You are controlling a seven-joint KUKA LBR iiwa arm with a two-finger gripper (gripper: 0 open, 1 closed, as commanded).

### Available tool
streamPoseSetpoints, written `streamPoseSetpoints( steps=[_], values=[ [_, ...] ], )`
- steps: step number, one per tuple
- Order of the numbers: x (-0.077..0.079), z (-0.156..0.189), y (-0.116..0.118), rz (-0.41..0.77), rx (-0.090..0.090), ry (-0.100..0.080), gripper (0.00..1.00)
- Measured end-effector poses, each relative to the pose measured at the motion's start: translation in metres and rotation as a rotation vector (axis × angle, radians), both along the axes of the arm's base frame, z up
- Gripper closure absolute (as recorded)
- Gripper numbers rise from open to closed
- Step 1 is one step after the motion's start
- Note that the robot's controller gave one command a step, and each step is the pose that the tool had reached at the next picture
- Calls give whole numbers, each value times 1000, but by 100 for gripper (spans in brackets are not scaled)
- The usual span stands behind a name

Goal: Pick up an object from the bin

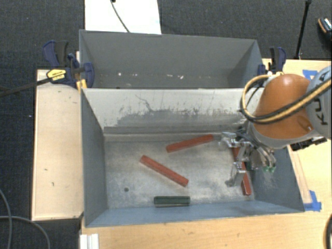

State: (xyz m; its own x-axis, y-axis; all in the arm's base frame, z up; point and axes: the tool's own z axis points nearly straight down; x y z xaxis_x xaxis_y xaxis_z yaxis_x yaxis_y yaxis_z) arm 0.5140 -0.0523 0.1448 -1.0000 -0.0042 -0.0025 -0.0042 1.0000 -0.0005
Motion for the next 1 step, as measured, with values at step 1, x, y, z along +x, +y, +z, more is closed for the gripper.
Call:
streamPoseSetpoints(
  steps=[1],
  values=[
    [14,-43,92,-26,5,5,0]
  ],
)
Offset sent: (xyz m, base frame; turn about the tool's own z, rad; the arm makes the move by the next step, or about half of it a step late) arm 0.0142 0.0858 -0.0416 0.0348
